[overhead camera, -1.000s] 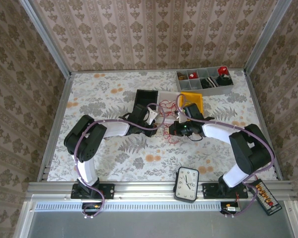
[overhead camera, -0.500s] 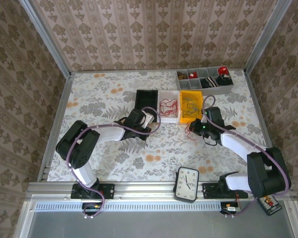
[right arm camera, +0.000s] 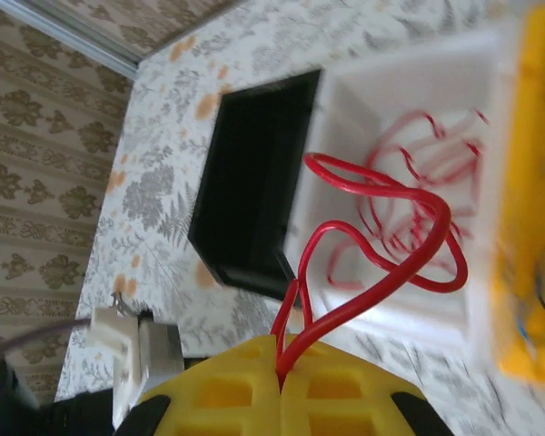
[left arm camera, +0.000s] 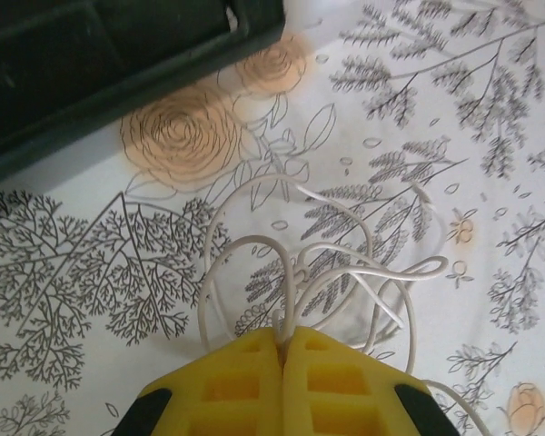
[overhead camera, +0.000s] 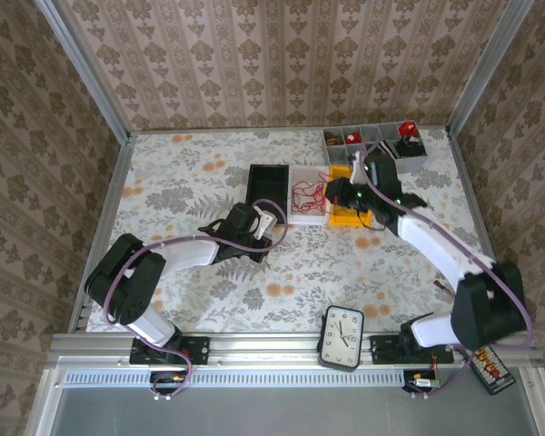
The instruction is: Untangle the cables
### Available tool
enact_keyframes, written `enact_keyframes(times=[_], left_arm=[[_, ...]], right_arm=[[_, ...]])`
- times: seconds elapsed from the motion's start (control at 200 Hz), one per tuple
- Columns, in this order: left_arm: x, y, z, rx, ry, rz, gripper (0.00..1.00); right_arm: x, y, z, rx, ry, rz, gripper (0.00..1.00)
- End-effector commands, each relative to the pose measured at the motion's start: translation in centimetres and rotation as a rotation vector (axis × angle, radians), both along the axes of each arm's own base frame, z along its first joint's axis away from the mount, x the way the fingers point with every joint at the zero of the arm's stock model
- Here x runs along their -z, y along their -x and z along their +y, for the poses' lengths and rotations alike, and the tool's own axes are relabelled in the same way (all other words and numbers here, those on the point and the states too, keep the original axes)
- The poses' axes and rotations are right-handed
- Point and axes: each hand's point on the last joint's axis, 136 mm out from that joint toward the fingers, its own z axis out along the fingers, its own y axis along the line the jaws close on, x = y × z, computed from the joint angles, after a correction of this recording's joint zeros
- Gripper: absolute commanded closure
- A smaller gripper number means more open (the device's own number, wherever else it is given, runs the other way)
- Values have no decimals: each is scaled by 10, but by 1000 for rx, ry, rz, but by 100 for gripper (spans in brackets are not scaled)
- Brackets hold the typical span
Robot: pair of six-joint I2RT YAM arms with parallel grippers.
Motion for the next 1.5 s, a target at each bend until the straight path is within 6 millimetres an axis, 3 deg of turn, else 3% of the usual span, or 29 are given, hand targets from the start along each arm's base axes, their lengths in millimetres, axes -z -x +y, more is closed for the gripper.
enact_keyframes(times=[0.0, 0.07, 0.19, 0.28, 0.42, 0.62, 0.715, 0.81, 1.035, 1.31, 1.495], left_arm=[[-17, -4, -6, 1, 49, -40, 97], [-21, -8, -7, -17, 59, -48, 85], [-29, -10, -7, -25, 80, -62, 64], [-32, -9, -6, -25, 86, -63, 56], [-29, -7, 1, -25, 68, -50, 51], [-20, 2, 7, -15, 55, -20, 50], [-19, 8, 6, -2, 71, -2, 51], [-17, 13, 4, 16, 82, 17, 54], [-4, 14, 6, 19, 60, 37, 65], [14, 4, 9, -17, 47, 71, 84], [15, 5, 8, -15, 62, 75, 97]], right_arm=[[15, -25, 19, -69, 28, 30, 98], [24, -45, 23, -58, 37, 41, 95], [31, -67, 17, 20, 89, 31, 59], [30, -66, 17, 31, 120, 17, 49], [37, -34, 33, -63, 220, 18, 48], [81, 44, 69, -292, 302, 112, 48], [101, 71, 80, -357, 312, 164, 49], [118, 84, 80, -369, 336, 206, 49], [135, 92, 81, -393, 336, 254, 50], [154, 116, 109, -575, 374, 313, 50], [168, 117, 126, -636, 403, 340, 50]])
